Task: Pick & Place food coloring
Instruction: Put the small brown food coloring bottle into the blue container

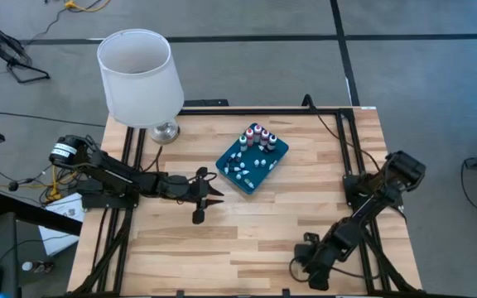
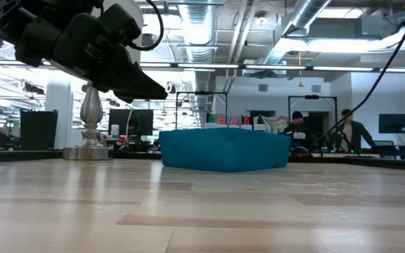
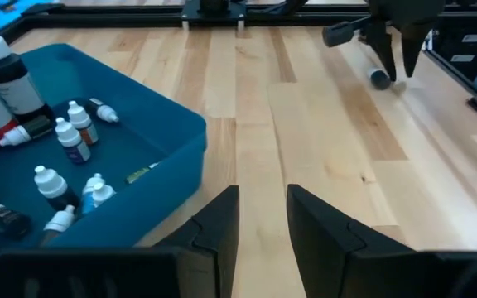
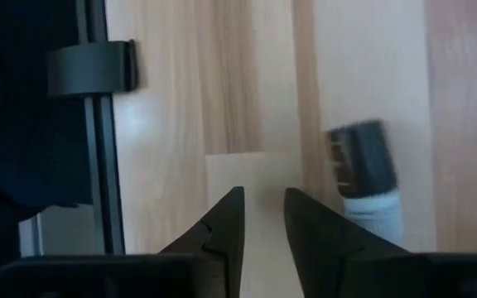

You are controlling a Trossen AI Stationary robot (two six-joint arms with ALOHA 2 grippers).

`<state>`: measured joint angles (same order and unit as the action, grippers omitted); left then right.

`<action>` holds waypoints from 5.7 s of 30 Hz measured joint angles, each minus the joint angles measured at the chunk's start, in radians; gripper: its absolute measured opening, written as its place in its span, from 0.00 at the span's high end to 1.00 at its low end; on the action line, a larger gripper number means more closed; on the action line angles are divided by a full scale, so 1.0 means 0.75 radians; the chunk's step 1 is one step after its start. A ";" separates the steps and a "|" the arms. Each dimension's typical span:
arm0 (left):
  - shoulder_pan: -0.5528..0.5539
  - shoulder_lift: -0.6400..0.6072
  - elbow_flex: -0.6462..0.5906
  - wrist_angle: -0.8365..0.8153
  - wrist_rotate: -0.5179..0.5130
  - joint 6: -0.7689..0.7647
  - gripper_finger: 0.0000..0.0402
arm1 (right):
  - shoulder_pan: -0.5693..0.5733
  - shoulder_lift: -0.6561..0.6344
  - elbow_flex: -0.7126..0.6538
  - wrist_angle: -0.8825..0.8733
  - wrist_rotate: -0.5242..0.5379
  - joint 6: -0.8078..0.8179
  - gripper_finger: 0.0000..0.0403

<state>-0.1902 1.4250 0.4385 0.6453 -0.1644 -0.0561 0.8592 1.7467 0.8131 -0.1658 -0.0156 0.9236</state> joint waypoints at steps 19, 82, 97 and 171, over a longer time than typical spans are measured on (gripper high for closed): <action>-0.003 0.000 0.006 0.013 0.085 -0.094 0.76 | -0.178 -0.184 0.123 -0.567 0.299 -0.230 0.85; -0.102 0.133 0.230 -0.484 0.031 -0.049 0.76 | -0.600 0.040 0.019 0.255 0.359 -0.851 0.85; -0.183 0.200 0.247 -0.387 0.247 -0.001 0.76 | -0.605 0.027 0.024 0.027 0.366 -0.788 0.85; -0.351 0.328 0.482 -1.182 0.081 -0.774 0.48 | -0.597 -0.013 0.021 -0.017 0.287 -0.764 0.85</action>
<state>-0.4538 1.6707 0.8001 -0.2410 -0.1040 -0.6364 0.4118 1.7370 0.8291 -0.1787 0.1997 0.3504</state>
